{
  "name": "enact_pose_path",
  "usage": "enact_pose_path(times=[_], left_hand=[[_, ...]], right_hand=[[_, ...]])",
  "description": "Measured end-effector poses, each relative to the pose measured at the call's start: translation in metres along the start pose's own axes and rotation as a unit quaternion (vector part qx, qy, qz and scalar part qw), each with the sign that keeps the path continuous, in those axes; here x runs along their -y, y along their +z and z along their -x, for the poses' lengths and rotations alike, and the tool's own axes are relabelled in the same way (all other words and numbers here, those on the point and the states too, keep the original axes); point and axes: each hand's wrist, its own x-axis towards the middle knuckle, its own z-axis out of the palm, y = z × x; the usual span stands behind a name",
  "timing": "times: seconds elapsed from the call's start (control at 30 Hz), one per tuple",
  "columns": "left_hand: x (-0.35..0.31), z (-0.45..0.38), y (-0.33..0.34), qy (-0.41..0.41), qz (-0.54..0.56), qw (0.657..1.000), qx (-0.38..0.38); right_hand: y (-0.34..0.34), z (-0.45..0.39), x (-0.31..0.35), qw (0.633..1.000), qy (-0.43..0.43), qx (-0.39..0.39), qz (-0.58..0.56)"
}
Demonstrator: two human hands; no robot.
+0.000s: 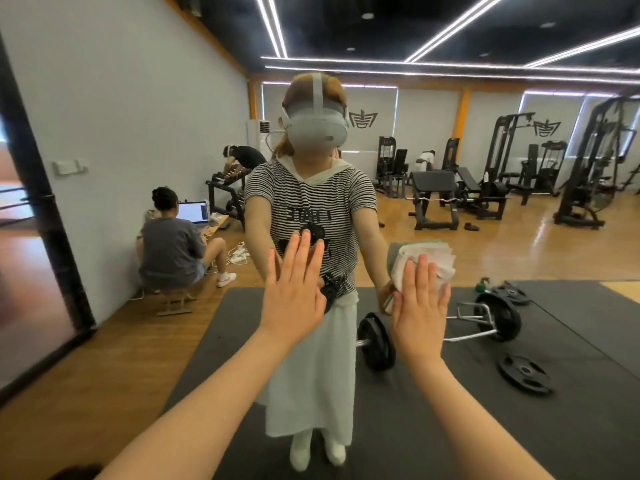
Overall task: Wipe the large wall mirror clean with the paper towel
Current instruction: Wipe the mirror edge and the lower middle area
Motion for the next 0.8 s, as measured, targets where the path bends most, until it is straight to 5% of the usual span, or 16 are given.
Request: enact_pose_path(times=[0.33, 0.47, 0.67, 0.8], left_hand=[[0.081, 0.07, -0.039, 0.117, -0.016, 0.99, 0.08], [0.136, 0.076, -0.049, 0.058, 0.0, 0.997, 0.044], [0.189, 0.06, -0.036, -0.155, 0.0, 0.988, 0.022], [0.193, 0.052, -0.018, -0.137, -0.043, 0.99, 0.01]], right_hand=[[0.004, 0.0, 0.013, 0.999, 0.037, 0.004, -0.037], [0.009, 0.001, 0.016, 0.996, 0.056, -0.003, -0.062], [0.005, 0.0, 0.015, 0.998, 0.042, -0.007, -0.056], [0.009, 0.002, 0.015, 0.996, 0.048, -0.019, -0.069]])
